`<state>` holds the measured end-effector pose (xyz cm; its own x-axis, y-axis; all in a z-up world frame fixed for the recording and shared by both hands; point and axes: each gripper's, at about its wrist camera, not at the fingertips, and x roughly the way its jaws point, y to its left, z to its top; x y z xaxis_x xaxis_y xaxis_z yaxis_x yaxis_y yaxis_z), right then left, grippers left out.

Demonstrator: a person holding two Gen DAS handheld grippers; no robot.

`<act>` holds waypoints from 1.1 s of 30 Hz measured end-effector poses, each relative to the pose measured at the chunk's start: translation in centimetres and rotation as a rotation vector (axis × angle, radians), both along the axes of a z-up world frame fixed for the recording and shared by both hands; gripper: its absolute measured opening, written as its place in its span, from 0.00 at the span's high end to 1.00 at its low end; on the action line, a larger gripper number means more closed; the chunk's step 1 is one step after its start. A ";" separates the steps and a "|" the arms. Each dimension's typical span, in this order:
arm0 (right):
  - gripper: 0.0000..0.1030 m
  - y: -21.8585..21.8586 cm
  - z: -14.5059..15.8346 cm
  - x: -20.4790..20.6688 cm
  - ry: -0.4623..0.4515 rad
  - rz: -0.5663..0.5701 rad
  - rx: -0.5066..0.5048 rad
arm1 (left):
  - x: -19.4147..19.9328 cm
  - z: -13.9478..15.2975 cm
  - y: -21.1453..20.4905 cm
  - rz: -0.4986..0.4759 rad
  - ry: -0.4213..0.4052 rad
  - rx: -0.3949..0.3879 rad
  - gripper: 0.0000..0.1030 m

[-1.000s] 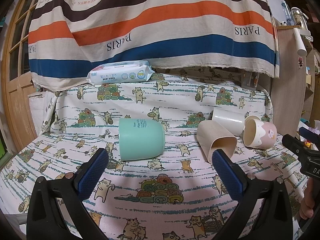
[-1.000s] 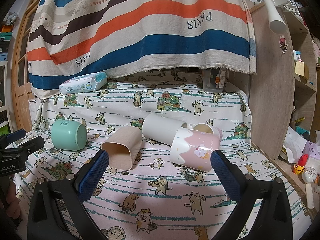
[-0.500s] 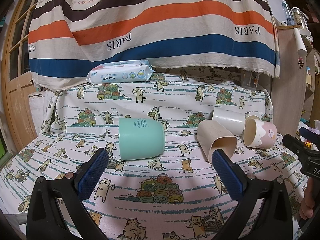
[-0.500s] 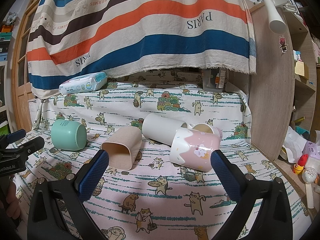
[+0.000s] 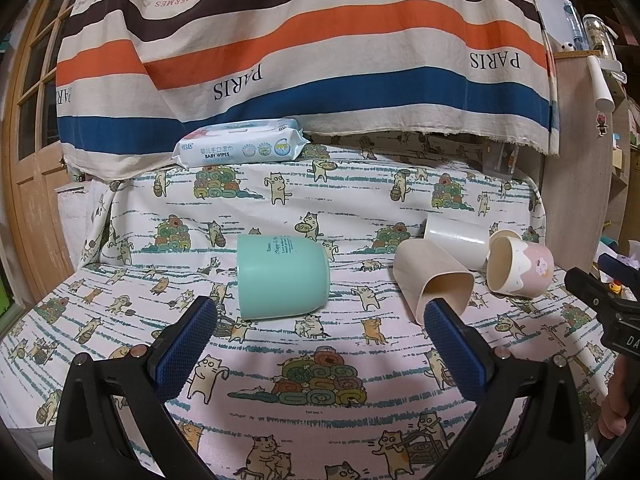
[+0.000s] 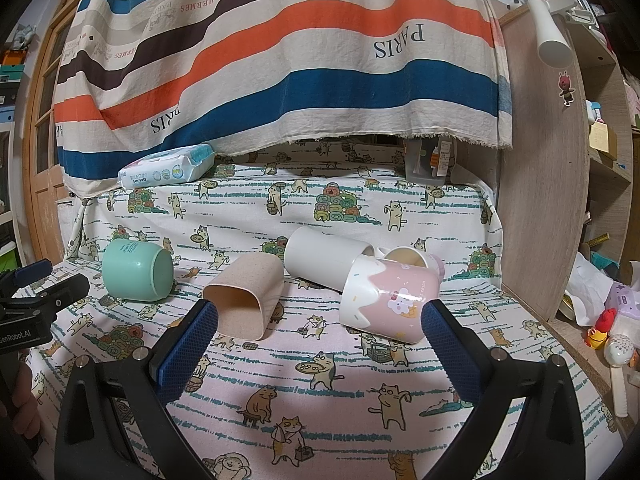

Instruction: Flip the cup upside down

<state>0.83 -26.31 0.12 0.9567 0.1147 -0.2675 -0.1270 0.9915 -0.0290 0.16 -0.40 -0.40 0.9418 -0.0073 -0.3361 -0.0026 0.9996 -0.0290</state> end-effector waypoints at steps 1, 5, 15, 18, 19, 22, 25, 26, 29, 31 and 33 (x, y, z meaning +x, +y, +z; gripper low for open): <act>0.00 0.0 0.0 0.0 0.000 0.000 0.000 | 0.0 0.0 0.0 0.000 0.000 0.000 0.00; 0.00 0.0 0.0 0.0 0.000 0.000 0.001 | 0.0 0.0 0.0 0.000 0.001 -0.001 0.00; 0.00 0.0 0.0 0.0 0.000 0.000 0.001 | 0.0 0.0 0.0 -0.001 0.000 -0.001 0.00; 0.00 0.0 0.0 0.0 0.000 0.000 0.002 | 0.0 -0.1 0.0 -0.005 0.002 -0.001 0.00; 0.00 0.0 0.0 0.0 0.000 0.000 0.002 | 0.0 -0.2 -0.1 -0.007 0.002 -0.001 0.00; 0.00 0.0 0.0 0.0 0.001 0.000 0.003 | -0.2 -0.2 -0.2 -0.006 -0.007 0.001 0.00; 0.00 -0.1 0.1 0.0 -0.001 0.000 0.003 | -0.4 -0.2 -0.3 -0.008 -0.014 0.007 0.00; 0.00 -0.1 0.1 0.0 0.000 0.000 0.003 | -0.4 -0.1 -0.3 -0.010 -0.015 0.005 0.00; 0.00 -0.2 0.2 0.0 -0.001 0.007 0.004 | -0.5 0.1 0.1 0.000 -0.016 -0.008 0.00; 0.00 0.0 0.2 -0.1 -0.001 0.014 0.004 | -0.5 0.1 0.3 0.003 -0.012 -0.019 0.00; 0.00 0.0 0.1 0.1 0.003 0.016 0.005 | -0.3 0.1 0.5 -0.003 -0.001 -0.029 0.00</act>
